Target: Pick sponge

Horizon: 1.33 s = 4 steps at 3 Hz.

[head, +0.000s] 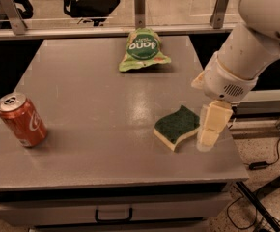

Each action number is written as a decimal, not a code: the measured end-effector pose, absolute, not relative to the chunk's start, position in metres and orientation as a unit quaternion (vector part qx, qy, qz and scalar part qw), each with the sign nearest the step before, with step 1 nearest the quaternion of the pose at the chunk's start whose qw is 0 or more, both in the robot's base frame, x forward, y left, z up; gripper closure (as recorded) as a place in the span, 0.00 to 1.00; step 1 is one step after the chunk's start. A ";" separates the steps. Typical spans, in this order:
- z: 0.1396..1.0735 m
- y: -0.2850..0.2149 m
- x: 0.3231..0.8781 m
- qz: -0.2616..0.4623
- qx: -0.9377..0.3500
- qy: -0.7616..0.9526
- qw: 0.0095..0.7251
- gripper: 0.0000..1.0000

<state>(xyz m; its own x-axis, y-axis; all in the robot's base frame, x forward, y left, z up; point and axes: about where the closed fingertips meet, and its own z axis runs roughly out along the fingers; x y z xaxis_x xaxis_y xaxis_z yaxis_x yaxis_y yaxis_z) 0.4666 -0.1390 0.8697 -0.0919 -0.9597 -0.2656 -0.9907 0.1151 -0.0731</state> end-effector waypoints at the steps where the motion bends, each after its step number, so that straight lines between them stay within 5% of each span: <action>1: 0.857 -0.119 0.467 0.084 -0.671 0.725 0.132 0.00; 2: 0.849 -0.110 0.467 0.092 -0.676 0.719 0.133 0.01; 4: 0.842 -0.114 0.472 0.092 -0.673 0.723 0.130 0.55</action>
Offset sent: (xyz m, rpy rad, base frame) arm 0.0008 0.0372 -0.0268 0.0699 0.0268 0.0642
